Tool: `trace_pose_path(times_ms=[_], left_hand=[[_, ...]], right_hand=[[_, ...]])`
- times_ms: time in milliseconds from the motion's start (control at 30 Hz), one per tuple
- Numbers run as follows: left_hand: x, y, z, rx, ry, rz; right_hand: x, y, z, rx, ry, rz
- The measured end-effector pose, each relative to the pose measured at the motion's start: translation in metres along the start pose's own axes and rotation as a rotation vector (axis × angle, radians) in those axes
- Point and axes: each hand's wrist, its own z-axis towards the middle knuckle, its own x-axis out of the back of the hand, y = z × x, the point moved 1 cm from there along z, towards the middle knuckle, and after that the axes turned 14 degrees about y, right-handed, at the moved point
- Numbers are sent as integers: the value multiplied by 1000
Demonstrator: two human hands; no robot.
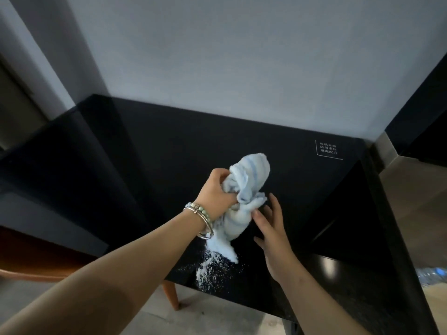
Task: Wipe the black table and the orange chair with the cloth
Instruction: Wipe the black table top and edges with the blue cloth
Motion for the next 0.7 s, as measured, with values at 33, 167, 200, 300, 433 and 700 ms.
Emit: trace_pose_path(times_ms=[33, 167, 200, 300, 433, 700], left_hand=[[-3, 7, 0, -3, -39, -60], [-9, 21, 1, -67, -264, -34], [-6, 20, 3, -53, -314, -32], [10, 8, 6, 105, -418, -164], [38, -30, 14, 23, -185, 362], [80, -106, 2, 209, -73, 1000]], right_hand=[[-9, -8, 2, 25, -40, 29], [-23, -42, 13, 172, 81, 50], [-20, -47, 17, 218, 129, 10], [-4, -58, 30, 352, 307, -221], [20, -64, 55, 560, 509, -997], [33, 1, 71, 305, 322, -1553]])
